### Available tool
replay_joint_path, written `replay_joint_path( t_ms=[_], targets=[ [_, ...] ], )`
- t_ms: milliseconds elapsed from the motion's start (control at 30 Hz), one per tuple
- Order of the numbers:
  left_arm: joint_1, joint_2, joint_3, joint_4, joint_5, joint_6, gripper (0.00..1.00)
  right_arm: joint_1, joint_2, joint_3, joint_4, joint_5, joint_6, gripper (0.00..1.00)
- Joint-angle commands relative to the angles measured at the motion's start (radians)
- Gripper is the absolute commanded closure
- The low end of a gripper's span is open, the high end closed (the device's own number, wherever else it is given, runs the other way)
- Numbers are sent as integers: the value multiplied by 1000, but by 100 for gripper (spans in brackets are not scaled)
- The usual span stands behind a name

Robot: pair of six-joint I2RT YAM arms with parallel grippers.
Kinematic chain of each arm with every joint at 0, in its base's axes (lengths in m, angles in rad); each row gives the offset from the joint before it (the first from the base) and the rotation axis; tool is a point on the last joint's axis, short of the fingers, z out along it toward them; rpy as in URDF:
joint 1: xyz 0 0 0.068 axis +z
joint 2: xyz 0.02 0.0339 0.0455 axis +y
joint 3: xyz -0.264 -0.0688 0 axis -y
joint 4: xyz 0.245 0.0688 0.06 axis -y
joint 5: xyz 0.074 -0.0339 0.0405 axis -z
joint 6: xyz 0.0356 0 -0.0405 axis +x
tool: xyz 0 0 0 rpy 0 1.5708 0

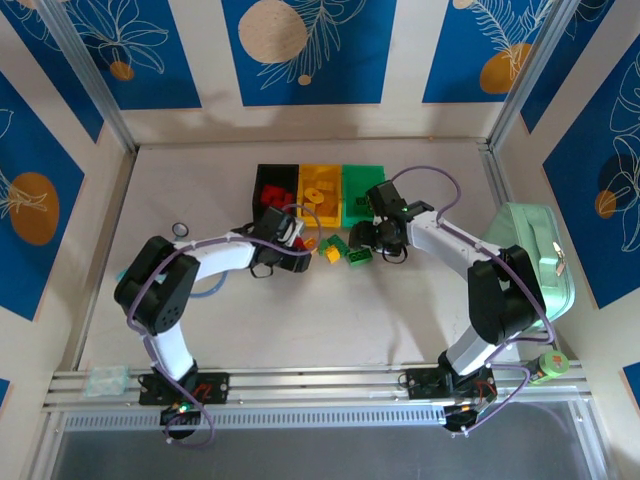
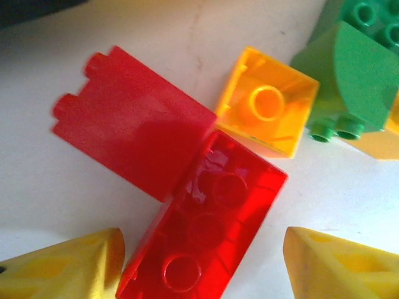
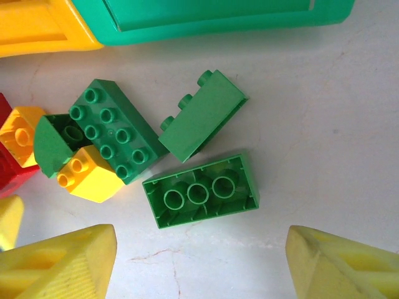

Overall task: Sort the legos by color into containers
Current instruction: Pick up the lego from the center of the table.

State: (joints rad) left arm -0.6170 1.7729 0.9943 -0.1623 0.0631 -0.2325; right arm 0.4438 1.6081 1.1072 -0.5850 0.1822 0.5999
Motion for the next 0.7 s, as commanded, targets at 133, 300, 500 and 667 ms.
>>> replay_joint_path(
  t_ms=[133, 300, 500, 667],
  targets=[
    [-55, 10, -1, -33, -16, 15, 43, -7, -25, -27, 17, -35, 26, 28],
    [-60, -1, -13, -36, -42, 17, 57, -7, -35, -38, 20, -35, 31, 29],
    [-71, -16, -11, -48, -41, 19, 70, -11, -56, -53, 20, -34, 34, 29],
    [-88, -54, -25, -70, -48, 9, 73, -20, -78, -71, 21, -35, 34, 29]
  ],
)
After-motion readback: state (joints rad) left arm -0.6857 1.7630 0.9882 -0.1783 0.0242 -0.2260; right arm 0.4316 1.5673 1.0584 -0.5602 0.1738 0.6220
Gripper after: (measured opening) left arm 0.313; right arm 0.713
